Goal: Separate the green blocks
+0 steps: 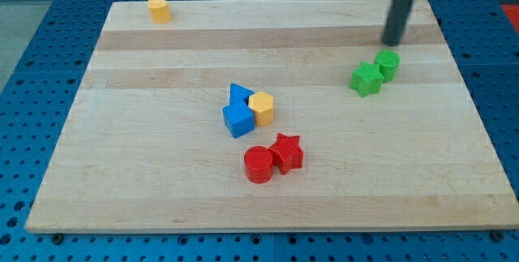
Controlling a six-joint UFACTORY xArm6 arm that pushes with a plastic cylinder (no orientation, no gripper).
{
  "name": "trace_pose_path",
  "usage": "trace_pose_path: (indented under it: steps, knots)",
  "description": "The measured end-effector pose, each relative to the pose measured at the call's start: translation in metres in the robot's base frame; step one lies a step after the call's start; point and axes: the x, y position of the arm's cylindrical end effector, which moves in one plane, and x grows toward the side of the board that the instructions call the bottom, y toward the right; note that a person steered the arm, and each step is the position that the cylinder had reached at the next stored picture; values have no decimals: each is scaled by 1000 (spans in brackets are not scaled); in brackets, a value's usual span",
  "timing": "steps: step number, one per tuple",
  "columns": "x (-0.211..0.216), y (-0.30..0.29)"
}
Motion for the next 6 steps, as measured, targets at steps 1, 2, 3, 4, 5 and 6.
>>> trace_pose_path:
  steps: [1,2,3,4,5,6]
  knots:
    - [30,32]
    - [56,27]
    - [64,3]
    - [64,-30]
    - [60,-61]
    - [40,-72]
